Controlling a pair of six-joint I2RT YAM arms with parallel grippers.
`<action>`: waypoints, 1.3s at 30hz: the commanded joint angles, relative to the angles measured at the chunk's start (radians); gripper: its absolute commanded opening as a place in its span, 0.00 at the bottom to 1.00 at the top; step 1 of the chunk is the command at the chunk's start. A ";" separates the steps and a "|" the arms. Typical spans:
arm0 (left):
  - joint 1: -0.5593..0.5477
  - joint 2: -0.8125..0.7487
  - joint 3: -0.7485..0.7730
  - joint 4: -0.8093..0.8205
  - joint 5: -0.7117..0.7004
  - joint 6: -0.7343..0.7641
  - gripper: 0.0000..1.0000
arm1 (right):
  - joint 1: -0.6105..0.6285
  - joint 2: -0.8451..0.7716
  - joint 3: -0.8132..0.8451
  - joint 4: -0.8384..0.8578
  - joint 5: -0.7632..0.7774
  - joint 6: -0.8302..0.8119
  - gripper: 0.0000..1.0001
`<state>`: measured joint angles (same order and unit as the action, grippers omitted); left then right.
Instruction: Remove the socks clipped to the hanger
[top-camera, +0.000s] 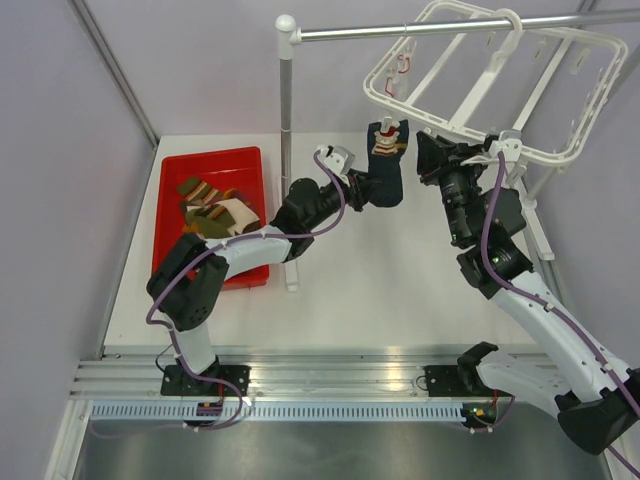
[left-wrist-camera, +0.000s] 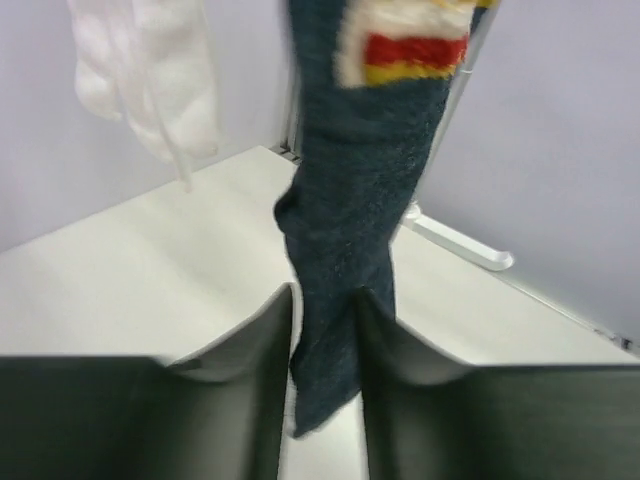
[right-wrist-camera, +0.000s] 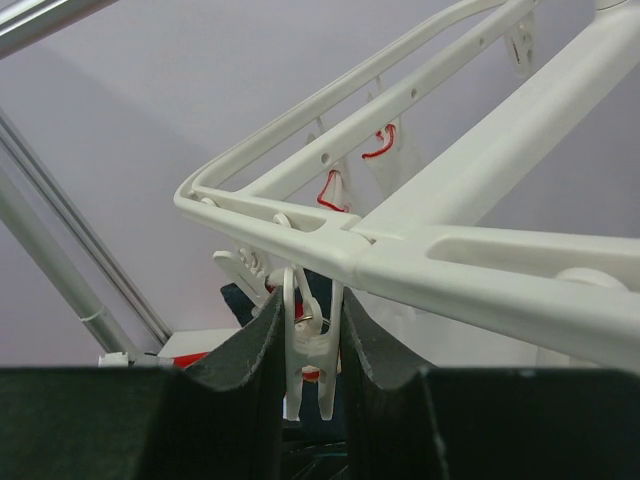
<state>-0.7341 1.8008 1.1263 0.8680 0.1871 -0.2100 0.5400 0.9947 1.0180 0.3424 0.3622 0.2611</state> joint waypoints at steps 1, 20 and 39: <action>-0.001 -0.017 0.038 0.003 0.043 -0.034 0.19 | -0.002 -0.021 0.039 0.003 -0.016 -0.011 0.02; -0.099 -0.207 -0.092 -0.127 -0.009 0.030 0.02 | -0.002 -0.149 -0.067 0.012 -0.146 -0.002 0.63; -0.110 -0.302 -0.026 -0.420 0.259 -0.012 0.02 | -0.003 -0.128 -0.202 0.182 -0.307 0.018 0.68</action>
<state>-0.8383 1.5478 1.0615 0.4889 0.3702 -0.2123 0.5400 0.8459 0.8120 0.4564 0.0673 0.2638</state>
